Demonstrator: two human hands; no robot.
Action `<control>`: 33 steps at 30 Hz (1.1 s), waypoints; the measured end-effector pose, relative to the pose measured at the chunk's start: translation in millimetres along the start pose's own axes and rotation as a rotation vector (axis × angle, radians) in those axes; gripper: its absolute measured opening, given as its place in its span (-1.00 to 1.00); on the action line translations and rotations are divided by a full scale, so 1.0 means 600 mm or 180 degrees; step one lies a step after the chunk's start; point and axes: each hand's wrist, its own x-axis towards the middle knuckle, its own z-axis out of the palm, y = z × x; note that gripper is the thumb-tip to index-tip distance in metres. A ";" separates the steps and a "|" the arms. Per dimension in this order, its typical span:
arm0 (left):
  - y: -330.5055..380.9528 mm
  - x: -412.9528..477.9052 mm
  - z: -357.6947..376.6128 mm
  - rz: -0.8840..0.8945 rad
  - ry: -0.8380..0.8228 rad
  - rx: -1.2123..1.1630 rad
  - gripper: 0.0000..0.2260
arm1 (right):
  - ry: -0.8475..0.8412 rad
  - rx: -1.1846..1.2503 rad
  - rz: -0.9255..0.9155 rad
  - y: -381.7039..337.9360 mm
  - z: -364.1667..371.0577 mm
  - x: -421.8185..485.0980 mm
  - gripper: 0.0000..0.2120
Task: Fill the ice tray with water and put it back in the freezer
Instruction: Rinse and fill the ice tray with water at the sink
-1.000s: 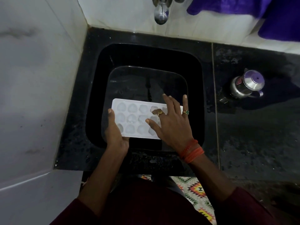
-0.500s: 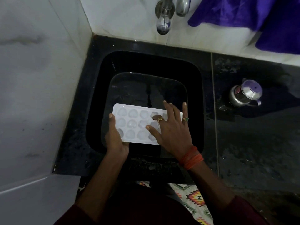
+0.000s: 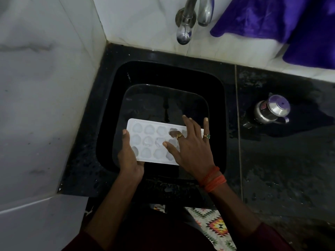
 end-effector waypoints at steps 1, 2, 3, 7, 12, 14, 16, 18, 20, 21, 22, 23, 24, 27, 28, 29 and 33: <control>0.000 -0.001 0.000 0.0002 0.0006 -0.0003 -0.44 | -0.0012 0.0012 0.0005 0.000 -0.001 0.000 -0.50; -0.001 -0.002 -0.001 0.0006 0.0021 -0.0004 -0.44 | -0.0035 0.0017 0.0011 0.001 -0.002 0.000 -0.51; -0.001 -0.002 -0.001 0.0017 0.0039 0.0003 -0.45 | -0.0062 0.0024 0.0017 0.001 -0.003 0.000 -0.51; -0.001 -0.004 0.000 0.0052 0.0037 -0.0025 -0.47 | 0.0016 0.0160 0.0003 0.002 -0.010 -0.007 -0.50; -0.001 -0.007 0.000 0.0092 -0.0059 -0.0067 -0.50 | 0.0294 0.0233 -0.0048 0.001 -0.016 -0.021 -0.49; -0.001 -0.010 0.001 0.0132 -0.0089 -0.0067 -0.52 | 0.0332 0.0215 -0.0089 0.000 -0.016 -0.025 -0.49; -0.002 -0.012 0.003 0.0144 -0.0080 -0.0065 -0.54 | 0.0287 0.0212 -0.0103 0.000 -0.015 -0.028 -0.48; -0.003 -0.014 0.005 0.0165 -0.0073 -0.0052 -0.55 | 0.0194 0.0197 -0.0103 -0.002 -0.012 -0.029 -0.48; -0.004 -0.014 0.006 0.0191 -0.0090 -0.0024 -0.55 | 0.0086 0.0168 -0.0091 -0.003 -0.010 -0.029 -0.47; -0.005 -0.015 0.006 0.0198 -0.0097 -0.0014 -0.55 | 0.0040 0.0159 -0.0083 -0.004 -0.009 -0.029 -0.46; -0.005 -0.014 0.006 0.0205 -0.0094 -0.0007 -0.55 | 0.0004 0.0155 -0.0079 -0.004 -0.008 -0.028 -0.46; -0.004 -0.014 0.006 0.0210 -0.0084 -0.0003 -0.56 | -0.0016 0.0156 -0.0076 -0.005 -0.007 -0.028 -0.46; -0.004 -0.013 0.006 0.0212 -0.0074 -0.0005 -0.57 | -0.0020 0.0156 -0.0077 -0.004 -0.006 -0.027 -0.45; -0.003 -0.012 0.007 0.0220 -0.0059 -0.0014 -0.58 | 0.0015 0.0161 -0.0092 -0.004 -0.006 -0.027 -0.45; -0.003 -0.011 0.007 0.0223 -0.0055 -0.0016 -0.58 | 0.0037 0.0153 -0.0102 -0.003 -0.007 -0.027 -0.45; -0.003 -0.011 0.007 0.0220 -0.0056 -0.0017 -0.58 | 0.0055 0.0140 -0.0114 -0.004 -0.007 -0.027 -0.45; -0.004 -0.010 0.007 0.0181 -0.0075 -0.0055 -0.58 | 0.0051 0.0108 -0.0155 -0.005 -0.005 -0.024 -0.44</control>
